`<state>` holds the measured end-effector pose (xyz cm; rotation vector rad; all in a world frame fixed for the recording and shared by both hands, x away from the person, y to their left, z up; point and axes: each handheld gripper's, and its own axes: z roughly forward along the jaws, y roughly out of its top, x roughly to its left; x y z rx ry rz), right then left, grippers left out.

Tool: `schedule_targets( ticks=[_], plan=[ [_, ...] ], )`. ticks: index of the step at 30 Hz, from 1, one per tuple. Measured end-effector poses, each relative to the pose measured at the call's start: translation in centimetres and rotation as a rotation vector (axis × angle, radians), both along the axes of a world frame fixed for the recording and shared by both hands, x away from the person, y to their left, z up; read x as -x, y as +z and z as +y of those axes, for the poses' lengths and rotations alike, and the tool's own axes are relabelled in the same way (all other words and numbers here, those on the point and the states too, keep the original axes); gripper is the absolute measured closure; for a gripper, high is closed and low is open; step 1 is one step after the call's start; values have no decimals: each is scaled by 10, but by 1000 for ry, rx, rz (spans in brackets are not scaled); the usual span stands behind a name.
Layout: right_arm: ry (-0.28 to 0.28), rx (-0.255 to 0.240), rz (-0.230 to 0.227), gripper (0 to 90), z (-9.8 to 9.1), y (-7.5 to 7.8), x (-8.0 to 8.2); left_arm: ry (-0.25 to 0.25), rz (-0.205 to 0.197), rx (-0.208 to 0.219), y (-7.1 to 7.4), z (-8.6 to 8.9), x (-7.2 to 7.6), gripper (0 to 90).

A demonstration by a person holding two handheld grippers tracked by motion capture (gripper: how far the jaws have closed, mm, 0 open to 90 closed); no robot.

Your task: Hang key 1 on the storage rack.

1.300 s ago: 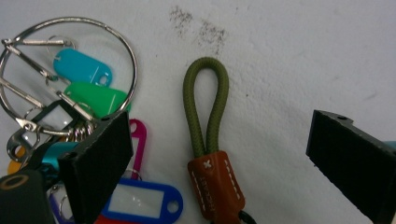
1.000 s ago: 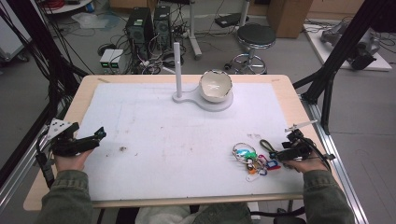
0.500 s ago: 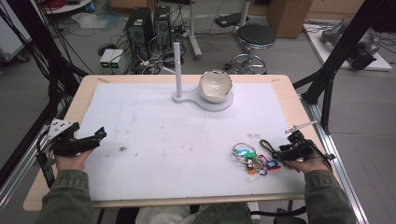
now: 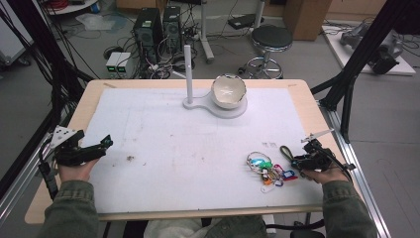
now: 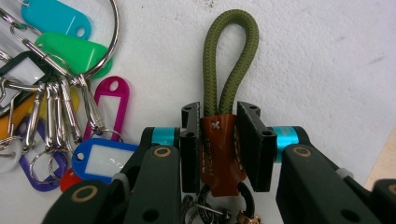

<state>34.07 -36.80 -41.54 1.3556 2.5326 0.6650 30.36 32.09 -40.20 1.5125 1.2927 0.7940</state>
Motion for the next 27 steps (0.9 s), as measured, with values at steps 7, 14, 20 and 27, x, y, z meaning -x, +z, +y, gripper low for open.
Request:
schedule_targets(
  ticks=[7,14,20,27],
  plan=[
    [-1,-9,-12,734,0,1,1,0,-1,2,0,0,0,17],
    [-11,-37,-25,735,0,5,1,0,-1,2,0,0,0,17],
    [-1,-64,-46,735,5,16,-1,-2,-2,3,0,0,0,17],
    [-3,-81,-50,734,13,25,-3,-1,-3,4,0,0,0,17]
  ],
)
